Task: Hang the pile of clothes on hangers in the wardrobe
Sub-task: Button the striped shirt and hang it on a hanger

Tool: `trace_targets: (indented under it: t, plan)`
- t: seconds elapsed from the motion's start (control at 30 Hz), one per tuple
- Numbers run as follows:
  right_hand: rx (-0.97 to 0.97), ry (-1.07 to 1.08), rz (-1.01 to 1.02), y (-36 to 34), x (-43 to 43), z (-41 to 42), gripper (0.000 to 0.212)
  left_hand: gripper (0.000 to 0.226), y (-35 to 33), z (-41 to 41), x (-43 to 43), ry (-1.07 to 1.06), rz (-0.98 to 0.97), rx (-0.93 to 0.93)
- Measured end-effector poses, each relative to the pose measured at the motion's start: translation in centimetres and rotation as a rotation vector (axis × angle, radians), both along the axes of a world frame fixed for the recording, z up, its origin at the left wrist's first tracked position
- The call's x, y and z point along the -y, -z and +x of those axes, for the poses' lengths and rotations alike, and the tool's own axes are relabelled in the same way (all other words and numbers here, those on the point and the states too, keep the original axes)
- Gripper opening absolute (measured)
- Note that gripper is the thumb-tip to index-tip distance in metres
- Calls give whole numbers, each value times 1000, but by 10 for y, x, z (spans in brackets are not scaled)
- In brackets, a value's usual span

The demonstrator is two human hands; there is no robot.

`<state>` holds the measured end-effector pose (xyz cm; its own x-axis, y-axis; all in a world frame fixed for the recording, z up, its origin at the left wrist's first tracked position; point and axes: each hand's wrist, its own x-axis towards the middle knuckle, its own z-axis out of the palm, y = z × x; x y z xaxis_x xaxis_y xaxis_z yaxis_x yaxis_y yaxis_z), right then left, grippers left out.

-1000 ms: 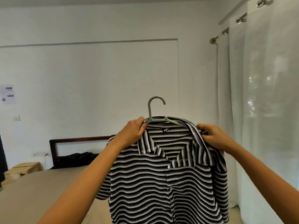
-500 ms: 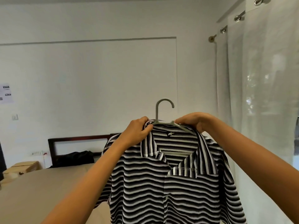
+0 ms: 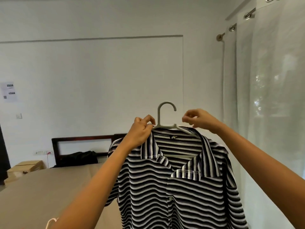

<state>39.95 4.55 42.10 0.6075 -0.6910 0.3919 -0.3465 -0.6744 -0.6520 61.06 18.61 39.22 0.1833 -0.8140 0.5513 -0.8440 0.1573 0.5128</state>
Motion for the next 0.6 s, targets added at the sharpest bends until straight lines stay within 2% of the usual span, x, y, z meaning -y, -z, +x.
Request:
trace_targets:
  t: [0.03,0.1,0.2,0.27,0.37,0.5,0.6]
  plan:
    - [60,-106,-27,-1,-3,-6,15,18,-1,3,0,-24,-14,2]
    - [-15,-238,-60,0,-7,-13,14,17,-4,7,1,-46,-32,5]
    - [-92,-253,-28,1,-5,-17,18,16,-8,6,1,-61,-23,9]
    - [-81,-198,-66,0,1,-17,16,17,-7,5,2,-75,-20,21]
    - [-53,-66,-319,4,2,-12,1,23,-6,7,4,-100,-16,39]
    - [72,114,-653,18,-7,2,11,16,-9,10,6,-114,-67,10]
    - [97,283,-734,21,-21,10,14,15,-9,7,9,-150,-115,-21]
